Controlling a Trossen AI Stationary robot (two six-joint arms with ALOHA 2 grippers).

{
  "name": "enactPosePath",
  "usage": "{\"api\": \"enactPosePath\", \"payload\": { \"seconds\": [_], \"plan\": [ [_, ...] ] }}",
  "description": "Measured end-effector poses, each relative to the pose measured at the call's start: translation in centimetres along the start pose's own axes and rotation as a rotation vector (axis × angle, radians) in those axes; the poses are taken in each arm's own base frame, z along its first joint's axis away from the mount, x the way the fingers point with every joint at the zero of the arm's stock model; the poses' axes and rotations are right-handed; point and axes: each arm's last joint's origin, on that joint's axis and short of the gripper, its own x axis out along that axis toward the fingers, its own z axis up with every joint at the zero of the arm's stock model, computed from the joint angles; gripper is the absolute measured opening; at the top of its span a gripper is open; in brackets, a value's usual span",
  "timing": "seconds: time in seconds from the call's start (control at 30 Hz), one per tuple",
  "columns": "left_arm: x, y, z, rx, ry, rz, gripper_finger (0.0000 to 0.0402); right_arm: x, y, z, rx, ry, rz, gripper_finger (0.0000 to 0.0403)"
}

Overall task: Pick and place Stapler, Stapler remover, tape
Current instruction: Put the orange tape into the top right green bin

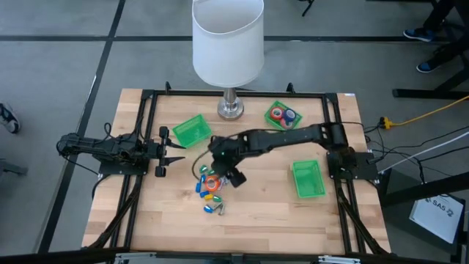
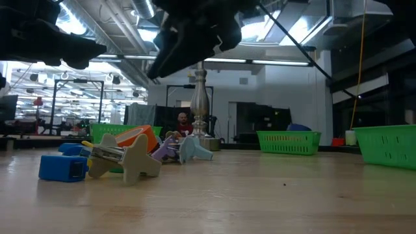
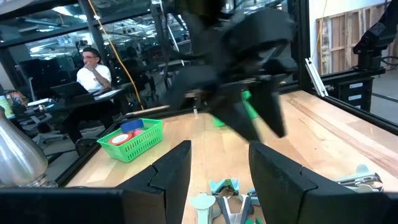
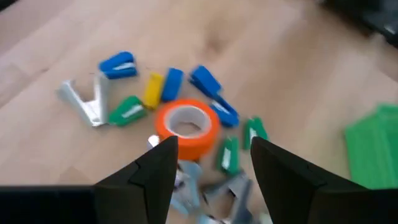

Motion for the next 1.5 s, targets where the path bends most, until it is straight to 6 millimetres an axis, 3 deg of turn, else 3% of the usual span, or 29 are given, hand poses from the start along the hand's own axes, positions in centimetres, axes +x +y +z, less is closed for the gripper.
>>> {"api": "enactPosePath", "payload": {
  "seconds": [0.17, 0.37, 0.53, 0.73, 0.93, 1.27, 1.5],
  "plan": [
    [0.0, 0.0, 0.0, 0.000, 0.001, 0.000, 0.0157, 1.5, 2.5, 0.7, -0.124, 0.001, 0.031, 0.0207],
    [0.0, 0.0, 0.0, 0.000, -0.001, 0.000, 0.0157, 3.8, 3.3, 1.1, -0.155, -0.017, -0.028, 0.0207],
    [0.0, 0.0, 0.0, 0.000, 0.000, 0.000, 0.0157, 6.5, 3.9, 0.1, -0.144, 0.015, -0.006, 0.0207],
    [0.1, 0.0, -0.1, 0.001, 0.008, -0.003, 0.0157, 8.5, 4.2, -1.2, -0.138, 0.093, -0.023, 0.0207],
    [0.1, 0.0, -0.1, 0.001, 0.009, -0.002, 0.0157, 8.5, 4.3, -1.8, -0.130, 0.186, -0.066, 0.0175],
    [0.1, 0.0, -0.1, 0.001, 0.009, -0.002, 0.0157, 8.0, 4.5, -2.3, -0.089, 0.261, -0.055, 0.0041],
    [0.1, 0.0, -0.1, 0.001, 0.009, -0.002, 0.0157, 7.7, 4.5, -2.3, 0.016, 0.278, -0.081, 0.0041]
  ]
}}
